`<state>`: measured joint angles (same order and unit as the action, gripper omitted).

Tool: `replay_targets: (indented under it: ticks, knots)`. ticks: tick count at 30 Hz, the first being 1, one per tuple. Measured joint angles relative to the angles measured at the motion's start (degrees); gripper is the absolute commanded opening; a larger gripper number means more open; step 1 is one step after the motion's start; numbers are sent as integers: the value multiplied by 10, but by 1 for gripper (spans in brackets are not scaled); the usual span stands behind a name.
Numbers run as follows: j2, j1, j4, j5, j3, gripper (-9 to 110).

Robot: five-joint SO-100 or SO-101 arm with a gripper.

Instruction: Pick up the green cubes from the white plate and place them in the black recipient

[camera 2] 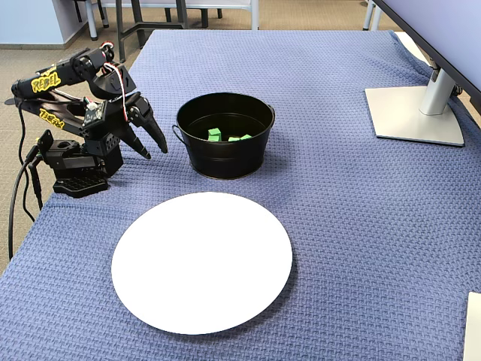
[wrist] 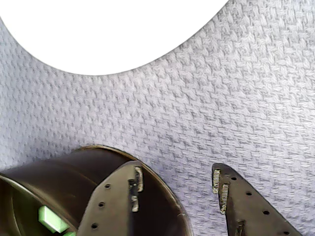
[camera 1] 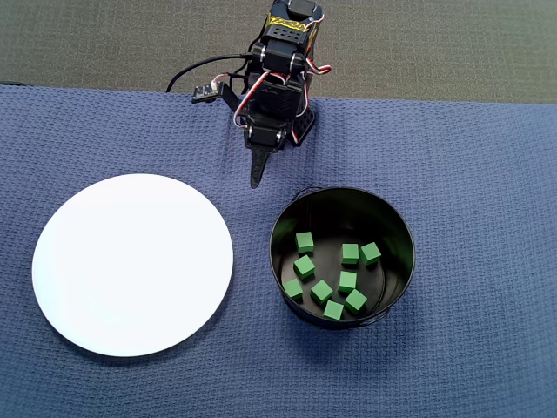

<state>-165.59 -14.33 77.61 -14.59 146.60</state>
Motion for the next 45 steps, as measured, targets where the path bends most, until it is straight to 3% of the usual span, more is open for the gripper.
replay_targets:
  ticks: [3, 35, 45]
  knots:
    - [-19, -7, 0, 2, 25, 0]
    - [-50, 7, -2, -29, 50, 0]
    - [-50, 7, -13, 16, 50, 0]
